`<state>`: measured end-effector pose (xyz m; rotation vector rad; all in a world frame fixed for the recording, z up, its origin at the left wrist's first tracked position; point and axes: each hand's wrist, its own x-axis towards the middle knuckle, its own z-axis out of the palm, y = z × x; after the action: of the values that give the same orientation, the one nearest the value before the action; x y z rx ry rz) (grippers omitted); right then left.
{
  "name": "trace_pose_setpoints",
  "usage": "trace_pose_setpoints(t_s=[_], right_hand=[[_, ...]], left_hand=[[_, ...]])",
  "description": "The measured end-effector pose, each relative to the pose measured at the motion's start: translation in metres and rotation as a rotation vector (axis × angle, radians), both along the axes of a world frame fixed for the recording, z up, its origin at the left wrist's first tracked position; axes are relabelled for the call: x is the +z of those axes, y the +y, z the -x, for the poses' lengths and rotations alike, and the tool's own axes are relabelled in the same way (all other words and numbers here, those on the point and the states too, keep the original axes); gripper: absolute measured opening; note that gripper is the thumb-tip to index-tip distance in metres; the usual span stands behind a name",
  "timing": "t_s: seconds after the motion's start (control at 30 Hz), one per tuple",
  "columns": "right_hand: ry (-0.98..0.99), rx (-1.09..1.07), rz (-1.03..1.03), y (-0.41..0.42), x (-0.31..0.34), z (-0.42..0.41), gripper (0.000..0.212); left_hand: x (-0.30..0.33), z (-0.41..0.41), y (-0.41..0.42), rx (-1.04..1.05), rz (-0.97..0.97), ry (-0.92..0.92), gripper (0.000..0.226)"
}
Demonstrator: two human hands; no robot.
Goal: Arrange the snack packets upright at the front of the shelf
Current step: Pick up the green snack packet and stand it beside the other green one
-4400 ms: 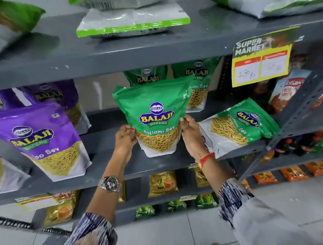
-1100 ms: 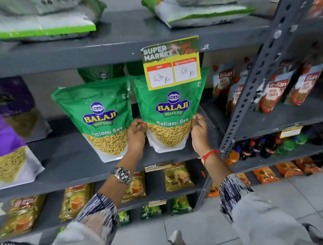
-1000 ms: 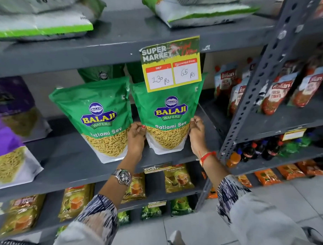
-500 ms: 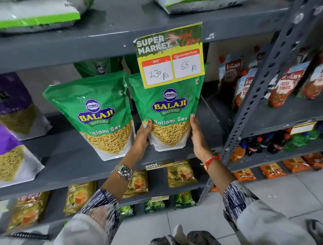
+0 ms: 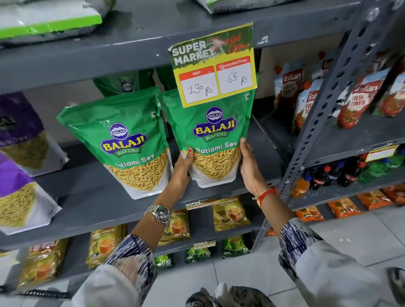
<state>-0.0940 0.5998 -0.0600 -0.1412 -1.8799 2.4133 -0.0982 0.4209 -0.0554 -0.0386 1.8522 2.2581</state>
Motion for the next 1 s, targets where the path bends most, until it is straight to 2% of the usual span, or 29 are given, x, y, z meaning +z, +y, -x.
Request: trace_pose_setpoints(t_s=[0.07,0.2,0.27,0.33,0.53,0.63,0.73,0.83,0.93,1.0], right_hand=[[-0.005,-0.002,0.024,0.000,-0.001,0.002,0.026],[-0.016,-0.003,0.075,-0.002,0.002,0.005,0.026],[-0.005,-0.001,0.096,-0.002,0.003,0.006,0.025],[0.004,0.003,0.099,-0.003,0.002,0.008,0.024],[-0.023,-0.021,0.064,0.000,-0.006,0.008,0.027],[-0.018,-0.093,0.054,0.002,-0.007,-0.004,0.030],[0.025,-0.206,-0.041,0.000,-0.009,-0.024,0.015],[0.093,-0.333,0.005,-0.010,-0.019,-0.049,0.010],[0.156,-0.202,-0.047,-0.037,-0.028,-0.072,0.009],[0.175,-0.047,-0.106,-0.061,-0.030,-0.079,0.008]], left_hand=[[-0.001,0.000,-0.001,0.005,-0.002,-0.005,0.078],[-0.001,0.004,0.000,-0.009,-0.026,0.017,0.046],[-0.001,0.006,0.001,-0.008,-0.041,0.026,0.040],[-0.001,0.008,0.001,0.005,-0.050,0.031,0.039],[-0.001,0.005,0.005,0.058,0.030,0.034,0.053],[0.000,-0.008,0.009,0.194,0.077,0.041,0.058],[-0.006,-0.035,0.004,0.341,0.100,0.110,0.039],[-0.014,-0.069,-0.014,0.587,0.140,0.193,0.019],[-0.017,-0.088,-0.043,0.920,0.213,0.264,0.013],[-0.017,-0.090,-0.068,1.053,0.206,0.258,0.009]])
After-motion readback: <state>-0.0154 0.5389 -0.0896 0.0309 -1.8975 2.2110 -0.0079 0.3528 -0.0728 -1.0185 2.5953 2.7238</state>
